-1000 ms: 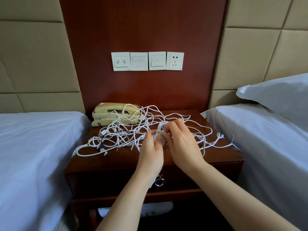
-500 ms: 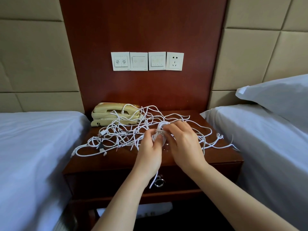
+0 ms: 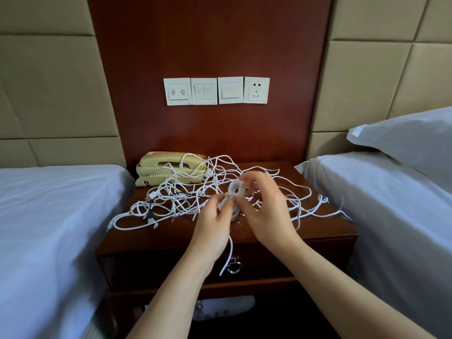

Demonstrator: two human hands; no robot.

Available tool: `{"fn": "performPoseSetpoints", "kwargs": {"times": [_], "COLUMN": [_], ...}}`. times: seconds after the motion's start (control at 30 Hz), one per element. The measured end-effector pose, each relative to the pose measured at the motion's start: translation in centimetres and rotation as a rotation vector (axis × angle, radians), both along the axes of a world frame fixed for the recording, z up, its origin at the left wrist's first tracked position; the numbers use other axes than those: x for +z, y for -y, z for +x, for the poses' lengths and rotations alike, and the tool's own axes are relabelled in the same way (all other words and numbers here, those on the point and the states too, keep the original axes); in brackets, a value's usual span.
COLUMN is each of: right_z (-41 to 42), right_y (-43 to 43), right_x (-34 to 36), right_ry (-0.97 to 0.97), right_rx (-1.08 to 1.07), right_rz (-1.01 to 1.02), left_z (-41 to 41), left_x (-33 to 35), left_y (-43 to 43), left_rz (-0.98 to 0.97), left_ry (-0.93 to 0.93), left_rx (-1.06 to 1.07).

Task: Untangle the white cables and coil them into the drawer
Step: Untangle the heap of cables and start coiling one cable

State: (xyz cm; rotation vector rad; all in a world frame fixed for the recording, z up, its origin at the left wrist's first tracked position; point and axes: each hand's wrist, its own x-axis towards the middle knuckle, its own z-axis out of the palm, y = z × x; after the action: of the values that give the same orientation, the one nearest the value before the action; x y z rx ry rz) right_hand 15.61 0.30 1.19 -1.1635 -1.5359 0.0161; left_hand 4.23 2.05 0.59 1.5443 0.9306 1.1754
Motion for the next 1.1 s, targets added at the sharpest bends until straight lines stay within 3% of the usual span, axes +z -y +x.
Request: {"fn": "performPoseSetpoints", "kwargs": {"times": [0.17,0.4,0.57,0.67,0.83,1.0,1.1], "right_z": [0.9,1.1,0.9,1.0,2.6,4.2,4.8], "right_y": [0.1,0.5,1.6,2.7,4.1,4.8,4.7], "right_x": [-0.4,-0.8,-0.8,-1.4,-2.6,-3.9,-4.6], "right_ry": [-0.197,-0.089,-0.342,-0.362,-0.264,0.072,0.156], "right_rx": [0.122,0.035,0.183,0.204,0.145,0.027,-0.016], "right_rz": [-0.248,-0.369,-0.518,-0.587,-0.649,-0.657,-0.678], "left_z": [-0.7,-1.7,-2.3,-3.0,-5.5,-5.5,-4.5], "left_x": [-0.1,-0.1,-0.1,-0.2,-2.2,-7.2,-9.7], "left_y": [0.0,-0.1,0.5,1.3,1.0,0.8,0.8], "left_rz": [0.033,0.173,0.16,0.115,-0.051,-0.147,-0.141], "left_ry": [-0.079,-0.334,-0.363,-0.407,-0.496,-0.726,-0.692], "left_rx": [0.016,0.011,-0.065,-0.13,-0.004,-0.04,-0.04]}}
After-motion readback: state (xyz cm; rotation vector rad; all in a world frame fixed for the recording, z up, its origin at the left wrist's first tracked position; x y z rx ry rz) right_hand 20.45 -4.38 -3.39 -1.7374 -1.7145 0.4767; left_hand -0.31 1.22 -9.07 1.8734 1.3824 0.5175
